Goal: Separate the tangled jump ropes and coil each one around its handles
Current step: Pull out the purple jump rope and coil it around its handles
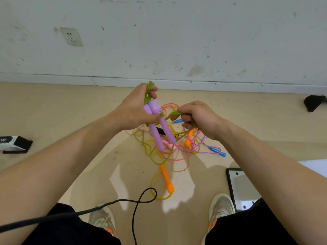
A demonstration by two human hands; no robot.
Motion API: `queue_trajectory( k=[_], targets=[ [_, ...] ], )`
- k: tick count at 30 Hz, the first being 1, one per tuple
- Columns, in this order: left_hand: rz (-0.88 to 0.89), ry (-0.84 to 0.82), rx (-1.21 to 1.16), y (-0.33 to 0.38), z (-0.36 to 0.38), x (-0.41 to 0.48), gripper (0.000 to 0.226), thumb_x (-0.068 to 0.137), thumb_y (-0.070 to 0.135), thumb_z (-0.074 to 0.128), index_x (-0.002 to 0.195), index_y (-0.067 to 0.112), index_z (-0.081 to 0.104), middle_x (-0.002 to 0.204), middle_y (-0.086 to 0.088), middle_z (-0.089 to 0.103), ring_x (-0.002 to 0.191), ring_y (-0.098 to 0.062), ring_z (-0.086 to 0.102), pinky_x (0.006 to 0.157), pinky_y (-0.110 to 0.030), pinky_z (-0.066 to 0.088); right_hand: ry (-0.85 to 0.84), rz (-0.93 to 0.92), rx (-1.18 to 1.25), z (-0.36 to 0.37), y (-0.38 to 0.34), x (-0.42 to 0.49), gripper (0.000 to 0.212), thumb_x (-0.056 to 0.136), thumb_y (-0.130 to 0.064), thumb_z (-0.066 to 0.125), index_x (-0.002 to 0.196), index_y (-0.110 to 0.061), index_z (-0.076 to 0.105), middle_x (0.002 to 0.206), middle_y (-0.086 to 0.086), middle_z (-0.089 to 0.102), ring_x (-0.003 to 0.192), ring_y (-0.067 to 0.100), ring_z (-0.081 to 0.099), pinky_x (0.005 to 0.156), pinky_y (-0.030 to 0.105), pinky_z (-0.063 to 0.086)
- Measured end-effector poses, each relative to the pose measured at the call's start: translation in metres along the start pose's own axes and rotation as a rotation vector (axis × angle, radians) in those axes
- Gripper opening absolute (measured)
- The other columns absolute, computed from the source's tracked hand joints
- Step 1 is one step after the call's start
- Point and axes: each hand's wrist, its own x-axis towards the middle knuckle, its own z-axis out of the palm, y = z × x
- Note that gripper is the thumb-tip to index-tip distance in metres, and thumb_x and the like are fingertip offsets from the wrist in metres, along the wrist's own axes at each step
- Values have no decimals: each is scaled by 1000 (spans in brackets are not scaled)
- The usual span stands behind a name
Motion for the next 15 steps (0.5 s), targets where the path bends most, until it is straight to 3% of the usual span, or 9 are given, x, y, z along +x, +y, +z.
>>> queue_trajectory(
  k=[4, 7, 9, 10, 12, 15],
  targets=[
    [36, 67, 77, -4, 6, 2, 73, 72, 15, 85, 134, 17, 46, 119, 2, 52, 94, 5, 50, 76, -2, 39, -46, 19, -21, 7, 1, 0, 30, 102, -13, 45, 104, 9, 65, 56, -2, 32, 45, 14, 25, 52, 28, 30],
    [28, 237, 107, -5, 15, 2, 72, 73, 14, 83, 134, 15, 45, 120, 4, 49, 102, 0, 46, 85, -12, 41, -51, -30, -59, 24, 2, -6, 28, 103, -16, 47, 96, 7, 62, 61, 6, 48, 43, 16, 36, 49, 28, 34],
    [20, 365, 71, -4, 19, 3, 70, 72, 14, 82, 132, 14, 45, 119, 2, 48, 105, -4, 47, 87, -14, 41, -64, -91, -97, 41, 5, -11, 20, 103, -16, 45, 92, -6, 59, 71, 7, 61, 48, 19, 47, 54, 31, 42],
    [13, 424, 37, -4, 21, 4, 70, 72, 15, 82, 132, 13, 46, 118, 1, 48, 105, -5, 48, 86, -10, 39, -61, -116, -110, 49, 8, -14, 16, 103, -16, 44, 99, -17, 59, 76, 4, 65, 51, 18, 52, 58, 32, 46],
    [-15, 527, -37, -5, 23, 6, 70, 72, 18, 83, 131, 12, 46, 117, 1, 49, 106, -9, 50, 86, -6, 37, -35, -182, -179, 63, 13, -17, 31, 104, -16, 41, 128, -34, 50, 81, -4, 68, 56, 12, 60, 63, 26, 50],
    [-94, 628, -155, -6, 27, 10, 71, 71, 23, 84, 129, 13, 45, 118, -1, 52, 111, -15, 54, 95, -25, 46, 34, -267, -355, 69, 22, -14, 50, 105, -22, 38, 151, -40, 28, 84, 4, 72, 63, 13, 63, 64, 28, 51]
  ],
)
